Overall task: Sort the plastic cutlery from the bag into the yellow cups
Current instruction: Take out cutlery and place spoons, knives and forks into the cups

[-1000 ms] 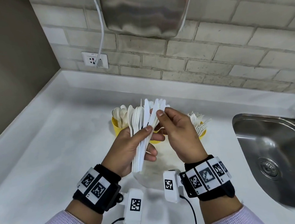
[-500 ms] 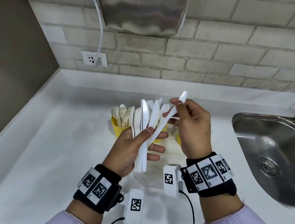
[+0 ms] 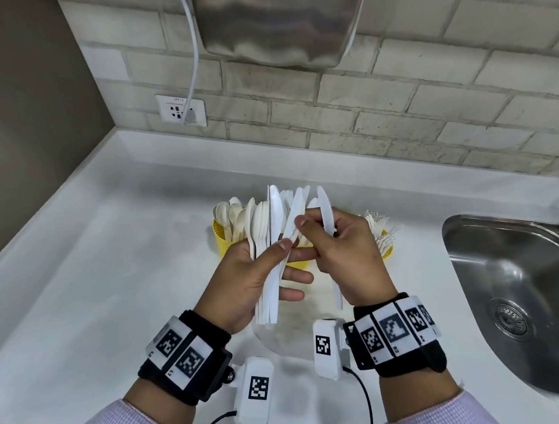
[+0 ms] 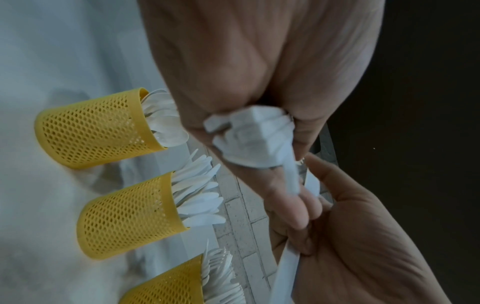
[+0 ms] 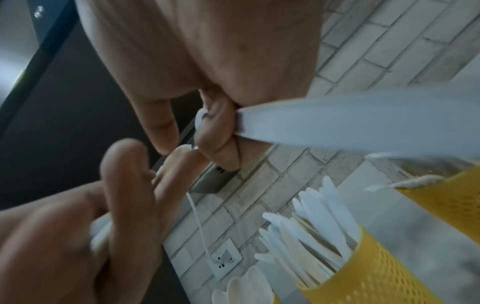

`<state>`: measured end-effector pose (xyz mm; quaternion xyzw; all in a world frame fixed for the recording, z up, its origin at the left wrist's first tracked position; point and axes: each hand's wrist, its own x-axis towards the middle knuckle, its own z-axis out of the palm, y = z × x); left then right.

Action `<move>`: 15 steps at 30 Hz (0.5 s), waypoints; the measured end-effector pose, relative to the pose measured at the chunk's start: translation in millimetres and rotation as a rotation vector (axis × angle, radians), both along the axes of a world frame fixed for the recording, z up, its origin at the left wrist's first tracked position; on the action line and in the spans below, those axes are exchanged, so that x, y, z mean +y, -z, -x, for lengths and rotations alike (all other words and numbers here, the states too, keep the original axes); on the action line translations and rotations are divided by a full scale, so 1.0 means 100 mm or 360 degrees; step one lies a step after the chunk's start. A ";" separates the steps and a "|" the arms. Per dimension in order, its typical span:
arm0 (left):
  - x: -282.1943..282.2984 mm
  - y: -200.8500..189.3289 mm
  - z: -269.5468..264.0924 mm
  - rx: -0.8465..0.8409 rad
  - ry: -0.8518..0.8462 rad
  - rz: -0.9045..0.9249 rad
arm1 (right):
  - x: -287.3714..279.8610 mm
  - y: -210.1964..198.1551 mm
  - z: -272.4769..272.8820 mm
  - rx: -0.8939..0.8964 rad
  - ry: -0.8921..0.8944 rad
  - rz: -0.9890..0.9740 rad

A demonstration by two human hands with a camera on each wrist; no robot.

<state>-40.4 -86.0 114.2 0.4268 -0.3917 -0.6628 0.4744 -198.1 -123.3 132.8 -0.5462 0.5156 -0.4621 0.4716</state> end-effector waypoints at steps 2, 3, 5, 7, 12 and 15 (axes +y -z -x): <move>-0.01 0.00 0.00 0.0001 -0.0016 0.0001 | 0.01 -0.02 -0.01 0.0018 -0.0004 0.0008; -0.01 0.00 0.00 0.0003 -0.0018 -0.0003 | 0.00 -0.02 -0.01 0.0044 0.0024 0.0047; -0.02 0.00 -0.01 -0.0003 -0.0016 -0.0010 | -0.02 0.00 -0.01 0.0107 0.0074 0.0119; -0.03 -0.01 -0.01 -0.0031 -0.0016 -0.0012 | -0.03 0.01 -0.03 0.0079 0.0107 0.0125; -0.03 -0.01 -0.01 -0.0061 -0.0002 -0.0045 | -0.07 0.07 -0.02 0.0021 0.0207 0.0128; -0.03 -0.01 -0.01 -0.0054 0.0017 -0.0065 | -0.08 0.09 -0.03 0.0138 0.0221 0.0184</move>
